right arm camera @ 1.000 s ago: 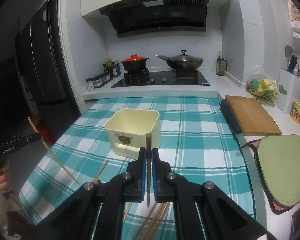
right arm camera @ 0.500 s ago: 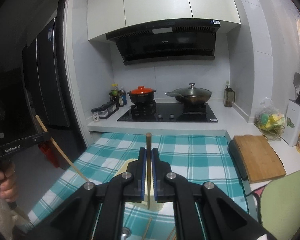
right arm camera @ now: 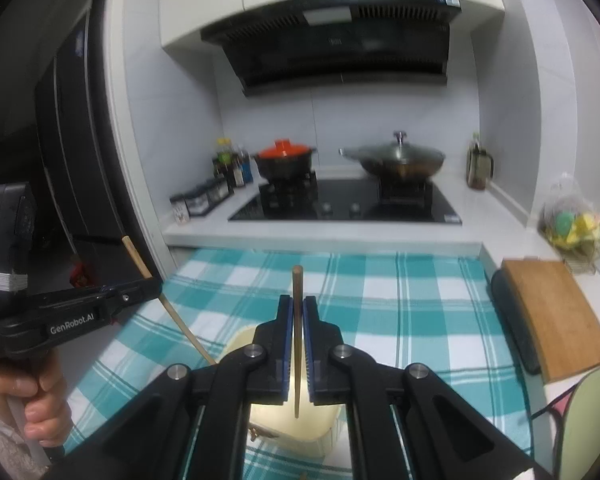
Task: Organize utensils
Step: 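Lift both held chopsticks and lower them upright into the cream holder, then open the left gripper over the holder while the right gripper opens too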
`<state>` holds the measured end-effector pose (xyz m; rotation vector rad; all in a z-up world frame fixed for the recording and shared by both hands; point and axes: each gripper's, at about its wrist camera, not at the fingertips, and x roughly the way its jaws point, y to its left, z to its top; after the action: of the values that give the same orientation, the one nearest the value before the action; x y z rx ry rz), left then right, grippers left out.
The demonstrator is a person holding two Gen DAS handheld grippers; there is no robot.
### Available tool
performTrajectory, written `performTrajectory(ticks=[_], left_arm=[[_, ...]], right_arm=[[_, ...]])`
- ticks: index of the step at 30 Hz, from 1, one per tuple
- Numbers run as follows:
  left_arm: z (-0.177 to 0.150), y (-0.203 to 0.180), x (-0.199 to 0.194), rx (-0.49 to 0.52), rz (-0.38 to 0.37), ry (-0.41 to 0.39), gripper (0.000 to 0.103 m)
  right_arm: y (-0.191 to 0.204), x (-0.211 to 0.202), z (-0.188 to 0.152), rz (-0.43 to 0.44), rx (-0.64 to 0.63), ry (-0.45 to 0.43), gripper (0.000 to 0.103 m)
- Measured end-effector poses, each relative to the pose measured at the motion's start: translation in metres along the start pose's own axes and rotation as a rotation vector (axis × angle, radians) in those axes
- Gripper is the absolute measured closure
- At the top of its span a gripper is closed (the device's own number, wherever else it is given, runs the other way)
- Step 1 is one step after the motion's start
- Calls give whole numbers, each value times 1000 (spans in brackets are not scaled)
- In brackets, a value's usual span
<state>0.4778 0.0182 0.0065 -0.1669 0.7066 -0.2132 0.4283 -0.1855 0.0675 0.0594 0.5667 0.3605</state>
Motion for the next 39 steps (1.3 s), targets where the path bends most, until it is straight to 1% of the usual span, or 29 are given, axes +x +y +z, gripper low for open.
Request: performTrajectory(ticks=[5,6,7,8,9,10,11,14,16,18,20,23,27,30,33,36,39], left_arm=[[-15,-1,31,8,35,73,98],[-17,-2,34,7,51,86,93],[-19,-1,37,0,67,104,85],[-20,1,38,-8,77,120,56],[-21,3,36,-17,83,120,34],[-22,4,32,-21,89,104,30],[-24,5,24,-13,96,84,29],[-31,6,6,37,102,88,28],[-41,6,-14,68,102,83,24],[-54,8,-36,100,105,81,16],[-75,13,-62,134,106,85,14],[-108,22,-94,165,126,110,13],[-151,31,-134,170,149,120,12],[-179,36,-160,157,164,95,8],[-206,39,-178,124,195,55,5],[-231,39,-180,87,202,47,5],[-253,38,-170,51,193,77,5]], right_arm=[[-10,34,-17,5,38,105,98],[-11,39,-20,1,44,120,97],[-12,44,-23,-2,46,137,97],[-12,48,-26,-13,46,154,92],[-13,51,-26,-37,46,170,84],[-14,51,-27,-52,50,172,61],[-15,47,-27,-51,62,155,53],[-16,31,-26,-52,61,117,52],[-15,17,-26,-64,48,99,52],[-15,2,-28,-79,34,85,51],[-14,-18,-34,-83,17,69,48],[-13,-47,-50,-90,-13,61,47],[-9,-88,-83,-90,-63,65,47],[-6,-114,-112,-90,-99,78,47],[0,-139,-144,-116,-129,76,47],[9,-164,-180,-170,-158,41,47],[15,-182,-216,-207,-132,17,47]])
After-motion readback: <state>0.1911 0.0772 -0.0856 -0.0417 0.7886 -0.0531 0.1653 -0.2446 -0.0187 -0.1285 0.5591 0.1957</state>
